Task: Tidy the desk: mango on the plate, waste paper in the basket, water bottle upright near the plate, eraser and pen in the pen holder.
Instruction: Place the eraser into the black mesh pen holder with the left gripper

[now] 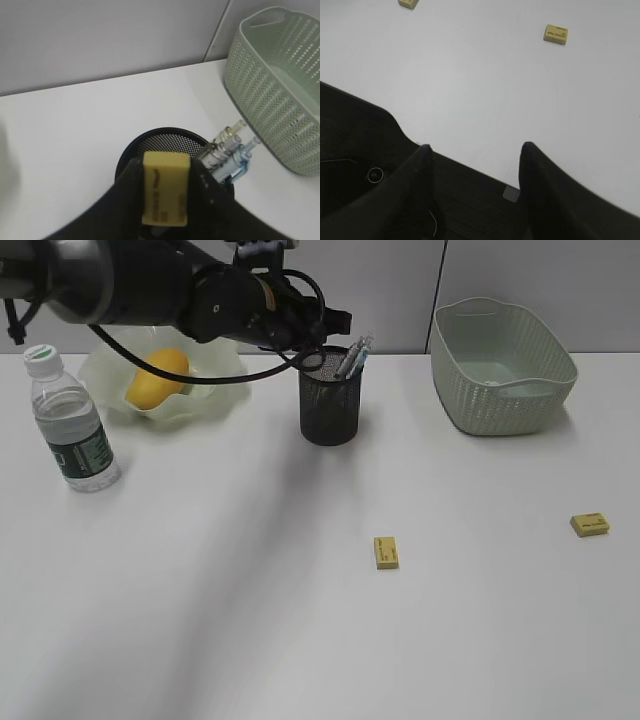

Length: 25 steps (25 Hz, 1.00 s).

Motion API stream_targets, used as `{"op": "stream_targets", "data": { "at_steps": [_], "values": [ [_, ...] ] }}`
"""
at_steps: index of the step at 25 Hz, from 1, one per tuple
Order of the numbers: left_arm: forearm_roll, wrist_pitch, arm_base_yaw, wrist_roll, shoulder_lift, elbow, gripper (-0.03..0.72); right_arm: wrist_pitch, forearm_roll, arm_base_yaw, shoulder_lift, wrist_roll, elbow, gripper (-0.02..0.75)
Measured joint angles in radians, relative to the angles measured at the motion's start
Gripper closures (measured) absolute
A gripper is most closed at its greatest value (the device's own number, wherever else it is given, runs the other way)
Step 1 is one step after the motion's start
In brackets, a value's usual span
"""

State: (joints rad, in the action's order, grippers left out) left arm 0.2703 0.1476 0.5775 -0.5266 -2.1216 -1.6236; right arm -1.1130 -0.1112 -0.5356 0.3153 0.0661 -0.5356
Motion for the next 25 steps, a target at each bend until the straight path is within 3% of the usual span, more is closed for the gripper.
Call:
{"op": "stream_targets", "data": {
  "at_steps": [16,19,25],
  "values": [
    [-0.073,-0.112,-0.005,0.0,-0.073,-0.006,0.484,0.0,0.0,0.0,0.0,0.0,0.0,0.3],
    [-0.075,-0.118,-0.005,0.0,-0.073,-0.006,0.44,0.0,0.0,0.0,0.0,0.0,0.0,0.3],
    [-0.075,-0.12,-0.005,0.0,-0.073,-0.008,0.265,0.0,0.0,0.0,0.0,0.0,0.0,0.3]
  ]
}}
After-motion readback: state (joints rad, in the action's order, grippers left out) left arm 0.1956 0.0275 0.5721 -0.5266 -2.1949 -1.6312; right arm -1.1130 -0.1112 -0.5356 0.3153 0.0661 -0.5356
